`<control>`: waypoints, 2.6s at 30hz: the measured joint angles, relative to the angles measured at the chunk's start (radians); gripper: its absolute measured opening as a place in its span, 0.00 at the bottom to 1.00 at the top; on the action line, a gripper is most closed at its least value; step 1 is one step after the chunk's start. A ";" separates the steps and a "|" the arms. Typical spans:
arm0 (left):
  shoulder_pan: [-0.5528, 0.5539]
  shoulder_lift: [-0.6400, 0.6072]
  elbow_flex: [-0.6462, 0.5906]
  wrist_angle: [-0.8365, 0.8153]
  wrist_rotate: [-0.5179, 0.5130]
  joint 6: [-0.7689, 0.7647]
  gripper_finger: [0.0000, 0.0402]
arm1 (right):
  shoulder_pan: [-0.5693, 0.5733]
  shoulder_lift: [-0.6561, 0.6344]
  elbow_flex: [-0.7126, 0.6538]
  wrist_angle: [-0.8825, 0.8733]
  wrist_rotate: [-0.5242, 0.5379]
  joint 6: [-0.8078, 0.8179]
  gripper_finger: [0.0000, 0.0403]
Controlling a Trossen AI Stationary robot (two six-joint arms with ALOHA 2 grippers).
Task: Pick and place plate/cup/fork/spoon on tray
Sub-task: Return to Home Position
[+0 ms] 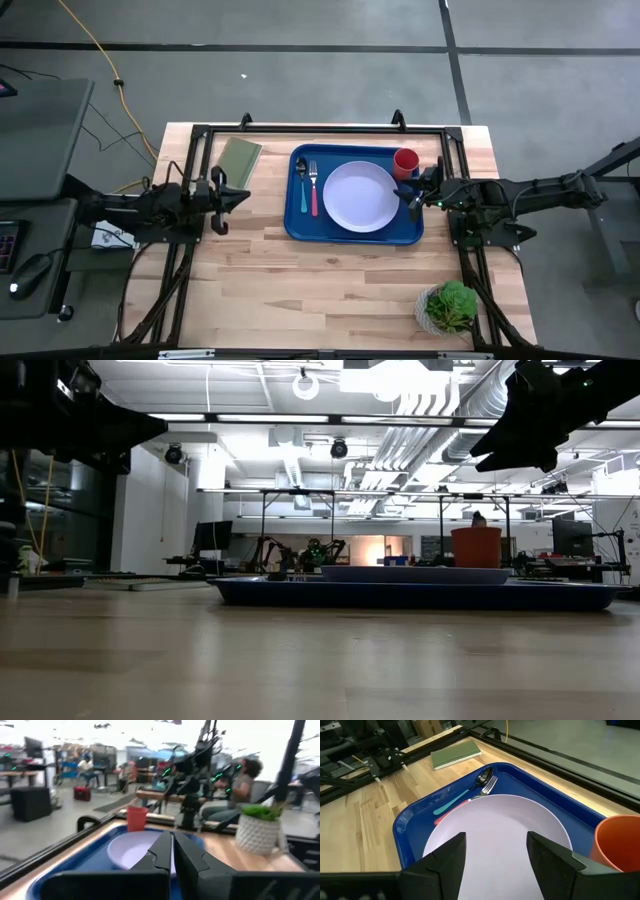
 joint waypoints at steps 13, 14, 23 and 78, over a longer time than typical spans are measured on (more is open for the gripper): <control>0.002 0.012 0.000 -0.081 0.068 0.011 0.00 | 0.016 -0.007 0.000 -0.037 -0.009 -0.045 0.50; 0.003 0.013 0.000 -0.078 0.068 0.018 0.00 | 0.016 -0.008 0.000 -0.038 -0.009 -0.045 0.50; 0.002 0.015 0.000 -0.078 0.079 -0.051 0.00 | 0.016 -0.063 0.001 -0.079 -0.040 -0.062 0.50; 0.002 0.014 0.001 -0.078 0.074 -0.054 0.00 | -0.001 -0.587 -0.459 0.369 -0.437 -0.343 0.00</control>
